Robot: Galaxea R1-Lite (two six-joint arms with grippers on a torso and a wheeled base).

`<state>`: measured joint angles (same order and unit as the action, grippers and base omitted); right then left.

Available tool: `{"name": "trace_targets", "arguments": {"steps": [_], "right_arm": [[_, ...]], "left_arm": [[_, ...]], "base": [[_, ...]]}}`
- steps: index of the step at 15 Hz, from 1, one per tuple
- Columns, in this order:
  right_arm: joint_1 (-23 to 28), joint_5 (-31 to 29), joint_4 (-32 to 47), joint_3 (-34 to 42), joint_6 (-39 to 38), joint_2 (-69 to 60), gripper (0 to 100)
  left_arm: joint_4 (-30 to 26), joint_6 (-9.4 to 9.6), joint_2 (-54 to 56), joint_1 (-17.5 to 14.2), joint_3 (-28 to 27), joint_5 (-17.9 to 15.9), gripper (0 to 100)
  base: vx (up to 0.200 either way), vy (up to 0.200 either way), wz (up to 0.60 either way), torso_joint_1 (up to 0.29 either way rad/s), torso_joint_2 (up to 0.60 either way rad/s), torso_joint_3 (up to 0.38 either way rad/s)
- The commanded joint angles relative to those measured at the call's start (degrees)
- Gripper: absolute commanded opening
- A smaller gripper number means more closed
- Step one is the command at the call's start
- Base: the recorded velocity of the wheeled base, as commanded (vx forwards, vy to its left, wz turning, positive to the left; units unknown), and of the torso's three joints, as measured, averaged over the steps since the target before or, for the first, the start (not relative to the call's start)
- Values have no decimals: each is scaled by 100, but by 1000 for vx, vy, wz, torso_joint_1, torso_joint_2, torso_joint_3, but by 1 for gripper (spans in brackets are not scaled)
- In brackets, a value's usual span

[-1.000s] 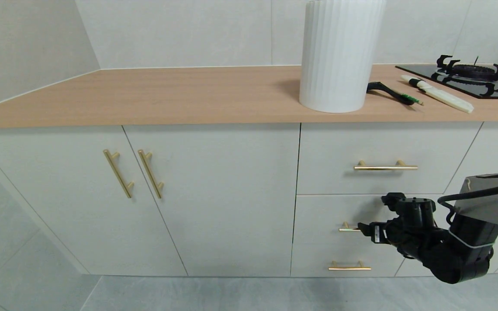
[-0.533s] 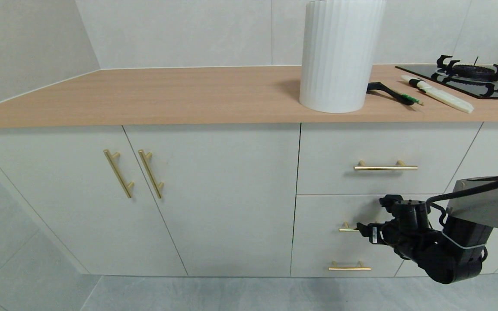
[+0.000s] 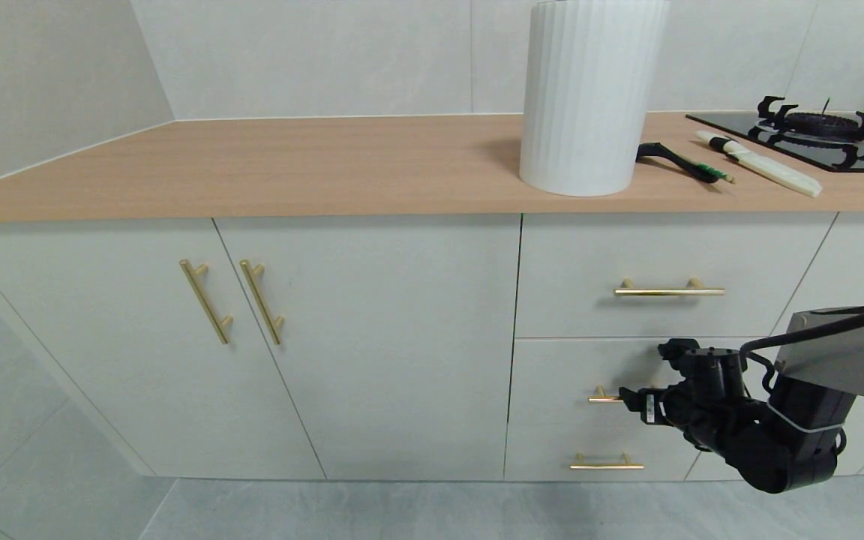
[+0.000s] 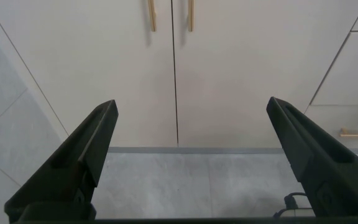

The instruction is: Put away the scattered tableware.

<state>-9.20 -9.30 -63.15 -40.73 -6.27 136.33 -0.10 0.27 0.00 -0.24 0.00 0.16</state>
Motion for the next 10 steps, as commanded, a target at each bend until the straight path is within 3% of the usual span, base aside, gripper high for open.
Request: {"name": "trace_targets", "arguments": {"steps": [1, 7, 10], "right_arm": [[-2, -1, 13, 4, 3, -1, 100], [-20, 7, 101, 276, 20, -326, 100], [-73, 201, 1173, 654, 178, -1390, 100]], "left_arm": [[1, 0, 0, -2, 0, 2, 100], [1, 0, 0, -2, 0, 2, 100], [1, 0, 0, -2, 0, 2, 100]], "base": [[0, 0, 0, 0, 0, 0], [0, 0, 0, 0, 0, 0], [0, 0, 0, 0, 0, 0]]}}
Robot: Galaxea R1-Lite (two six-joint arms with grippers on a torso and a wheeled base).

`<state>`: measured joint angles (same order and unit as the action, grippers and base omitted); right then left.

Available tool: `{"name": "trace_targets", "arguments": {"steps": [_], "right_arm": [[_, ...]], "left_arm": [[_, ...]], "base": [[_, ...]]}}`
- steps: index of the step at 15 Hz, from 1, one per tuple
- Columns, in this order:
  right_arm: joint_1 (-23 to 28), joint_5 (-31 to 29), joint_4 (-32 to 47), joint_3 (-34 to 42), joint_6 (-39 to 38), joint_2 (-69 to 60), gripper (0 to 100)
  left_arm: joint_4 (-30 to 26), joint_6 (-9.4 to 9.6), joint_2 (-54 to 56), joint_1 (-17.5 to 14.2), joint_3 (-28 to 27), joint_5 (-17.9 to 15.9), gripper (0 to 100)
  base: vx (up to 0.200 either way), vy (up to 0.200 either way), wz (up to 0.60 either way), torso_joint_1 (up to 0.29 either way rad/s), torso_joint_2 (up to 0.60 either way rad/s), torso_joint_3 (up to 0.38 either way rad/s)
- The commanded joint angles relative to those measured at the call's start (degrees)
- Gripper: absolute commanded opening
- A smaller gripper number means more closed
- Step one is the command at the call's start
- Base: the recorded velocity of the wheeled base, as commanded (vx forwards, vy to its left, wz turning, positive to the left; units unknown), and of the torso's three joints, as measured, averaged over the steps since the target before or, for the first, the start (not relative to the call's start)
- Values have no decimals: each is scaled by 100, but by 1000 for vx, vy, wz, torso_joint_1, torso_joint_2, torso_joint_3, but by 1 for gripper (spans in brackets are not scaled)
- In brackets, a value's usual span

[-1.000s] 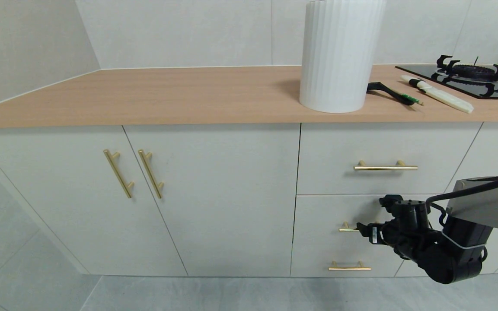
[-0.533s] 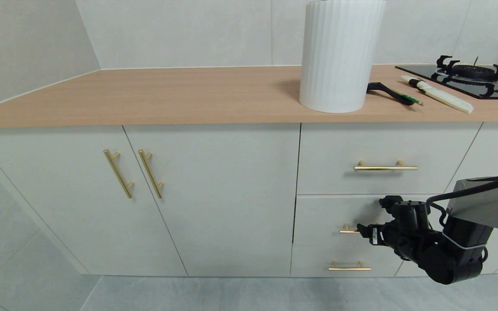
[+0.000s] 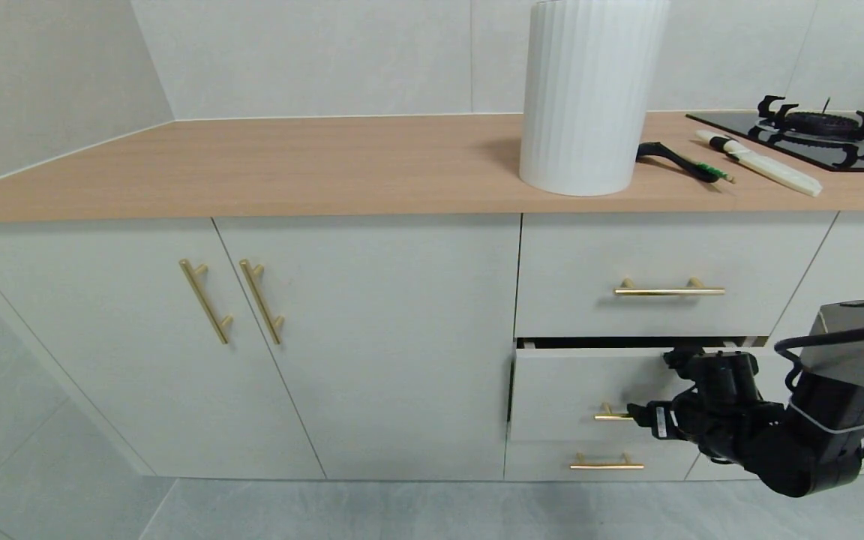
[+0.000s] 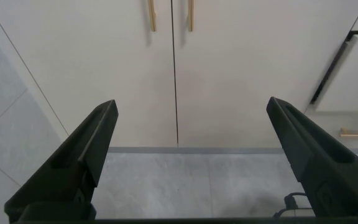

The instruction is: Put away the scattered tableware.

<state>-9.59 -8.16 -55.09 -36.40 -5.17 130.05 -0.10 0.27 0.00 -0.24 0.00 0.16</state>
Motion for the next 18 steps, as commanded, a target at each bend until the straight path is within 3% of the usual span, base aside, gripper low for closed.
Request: {"name": "trace_targets", "arguments": {"steps": [1, 2, 4, 7, 10, 18], "right_arm": [[-43, 367, 1290, 274, 157, -1606, 100], [-86, 473, 1835, 248, 157, -2221, 100], [-183, 490, 2213, 283, 130, -3135, 100], [-271, 464, 2152, 344, 104, -3689, 100], [-429, 429, 1905, 388, 104, -3398, 100], [-438, -239, -591, 678, 104, -1614, 100]], "left_arm": [[1, 0, 0, -2, 0, 2, 100], [1, 0, 0, -2, 0, 2, 100], [1, 0, 0, -2, 0, 2, 100], [1, 0, 0, -2, 0, 2, 100], [1, 0, 0, -2, 0, 2, 100], [1, 0, 0, -2, 0, 2, 100]], "base": [[0, 0, 0, 0, 0, 0], [0, 0, 0, 0, 0, 0], [0, 0, 0, 0, 0, 0], [0, 0, 0, 0, 0, 0], [0, 0, 0, 0, 0, 0], [0, 0, 0, 0, 0, 0]]}}
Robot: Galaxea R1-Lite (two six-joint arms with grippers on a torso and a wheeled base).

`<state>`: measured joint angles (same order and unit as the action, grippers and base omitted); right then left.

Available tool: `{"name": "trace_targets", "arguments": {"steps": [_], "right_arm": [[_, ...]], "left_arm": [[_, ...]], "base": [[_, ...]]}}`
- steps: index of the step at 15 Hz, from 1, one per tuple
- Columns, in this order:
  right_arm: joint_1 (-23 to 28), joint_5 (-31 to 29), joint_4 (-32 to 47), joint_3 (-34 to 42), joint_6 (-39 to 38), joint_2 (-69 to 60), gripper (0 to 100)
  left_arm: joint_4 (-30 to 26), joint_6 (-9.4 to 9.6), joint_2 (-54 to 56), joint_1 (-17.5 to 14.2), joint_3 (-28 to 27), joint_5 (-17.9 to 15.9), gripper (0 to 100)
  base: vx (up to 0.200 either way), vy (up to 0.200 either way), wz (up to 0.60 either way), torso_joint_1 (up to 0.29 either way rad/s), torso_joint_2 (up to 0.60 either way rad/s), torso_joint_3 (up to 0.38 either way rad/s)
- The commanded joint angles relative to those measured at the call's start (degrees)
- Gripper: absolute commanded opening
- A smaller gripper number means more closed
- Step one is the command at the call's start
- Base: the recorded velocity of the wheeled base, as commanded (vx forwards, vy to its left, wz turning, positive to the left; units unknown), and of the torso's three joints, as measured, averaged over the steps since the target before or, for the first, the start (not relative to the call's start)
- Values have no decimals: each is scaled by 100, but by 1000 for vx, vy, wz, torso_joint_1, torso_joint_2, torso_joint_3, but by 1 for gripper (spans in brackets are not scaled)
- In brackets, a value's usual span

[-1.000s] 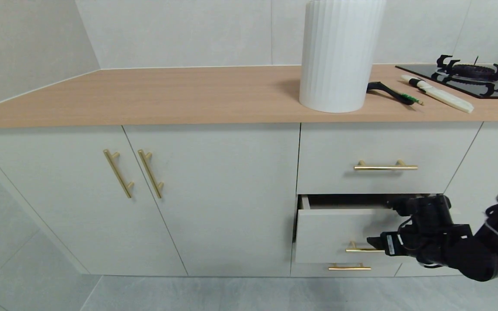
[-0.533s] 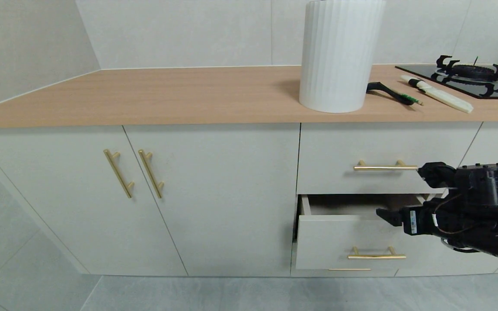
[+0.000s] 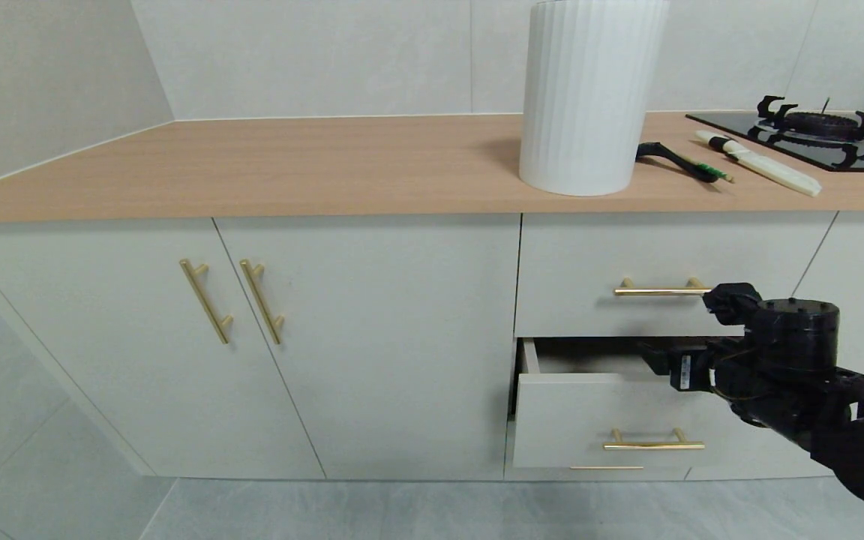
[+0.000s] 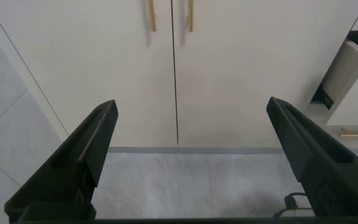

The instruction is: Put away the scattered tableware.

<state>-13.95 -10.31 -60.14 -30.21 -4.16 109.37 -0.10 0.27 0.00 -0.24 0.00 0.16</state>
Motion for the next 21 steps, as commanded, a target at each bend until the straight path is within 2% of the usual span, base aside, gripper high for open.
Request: {"name": "trace_targets", "arguments": {"steps": [1, 15, 21], "right_arm": [[-3, -23, -104, 59, 3, 480, 100], [-56, -32, -68, 112, 11, 585, 100], [-73, -15, 907, 103, 29, 23, 100]], "left_arm": [[1, 0, 0, -2, 0, 2, 100], [1, 0, 0, -2, 0, 2, 100], [1, 0, 0, -2, 0, 2, 100]], "base": [[0, 0, 0, 0, 0, 0], [0, 0, 0, 0, 0, 0], [0, 0, 0, 0, 0, 0]]}}
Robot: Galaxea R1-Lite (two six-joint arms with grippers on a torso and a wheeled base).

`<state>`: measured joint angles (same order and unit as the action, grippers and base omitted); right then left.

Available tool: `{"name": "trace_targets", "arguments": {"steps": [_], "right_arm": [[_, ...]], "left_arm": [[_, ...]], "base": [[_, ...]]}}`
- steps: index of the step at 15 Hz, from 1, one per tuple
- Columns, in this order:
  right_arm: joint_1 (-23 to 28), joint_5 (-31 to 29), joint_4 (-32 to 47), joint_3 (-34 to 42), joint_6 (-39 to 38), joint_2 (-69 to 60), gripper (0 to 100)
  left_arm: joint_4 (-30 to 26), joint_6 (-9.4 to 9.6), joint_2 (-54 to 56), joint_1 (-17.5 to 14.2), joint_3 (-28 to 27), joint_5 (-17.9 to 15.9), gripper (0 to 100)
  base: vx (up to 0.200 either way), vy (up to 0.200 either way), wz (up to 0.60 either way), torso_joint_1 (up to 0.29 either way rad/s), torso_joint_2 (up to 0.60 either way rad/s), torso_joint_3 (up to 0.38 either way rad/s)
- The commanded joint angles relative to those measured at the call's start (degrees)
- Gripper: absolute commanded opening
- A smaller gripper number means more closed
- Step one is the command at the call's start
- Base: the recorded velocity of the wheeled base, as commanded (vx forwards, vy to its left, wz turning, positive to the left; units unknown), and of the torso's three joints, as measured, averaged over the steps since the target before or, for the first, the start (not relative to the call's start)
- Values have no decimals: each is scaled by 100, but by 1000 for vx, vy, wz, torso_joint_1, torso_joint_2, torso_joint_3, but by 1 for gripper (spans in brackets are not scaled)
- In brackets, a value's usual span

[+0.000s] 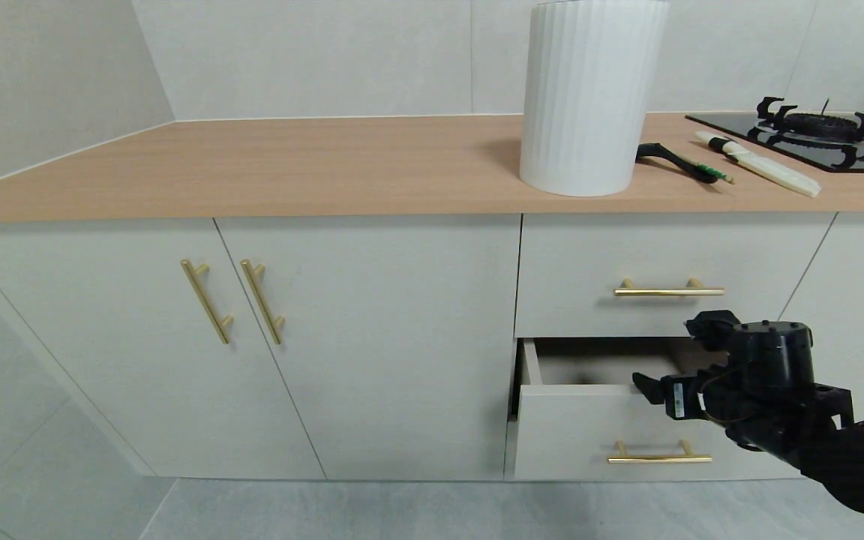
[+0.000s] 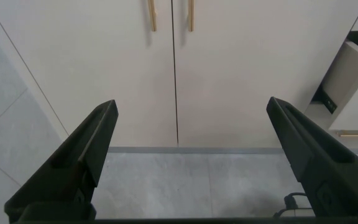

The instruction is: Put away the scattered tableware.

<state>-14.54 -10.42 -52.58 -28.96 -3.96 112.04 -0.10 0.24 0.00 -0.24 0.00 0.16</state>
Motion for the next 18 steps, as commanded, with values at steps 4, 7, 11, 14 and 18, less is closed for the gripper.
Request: {"name": "trace_targets", "arguments": {"steps": [4, 7, 11, 14, 18], "right_arm": [[-251, 14, 1083, -48, 18, -789, 100], [-303, 23, 1672, -109, 36, -1018, 100], [-418, 67, 3245, -426, 36, -1607, 100], [-532, 58, 3966, -575, 45, -1809, 100], [-673, 58, 4941, -681, 335, -2046, 100]], "left_arm": [[1, 2, 0, -2, 0, 2, 100], [1, 2, 0, -2, 0, 2, 100], [1, 2, 0, -2, 0, 2, 100], [1, 2, 0, -2, 0, 2, 100], [1, 2, 0, -2, 0, 2, 100]], "base": [[0, 0, 0, 0, 0, 0], [0, 0, 0, 0, 0, 0], [0, 0, 0, 0, 0, 0], [0, 0, 0, 0, 0, 0], [0, 0, 0, 0, 0, 0]]}}
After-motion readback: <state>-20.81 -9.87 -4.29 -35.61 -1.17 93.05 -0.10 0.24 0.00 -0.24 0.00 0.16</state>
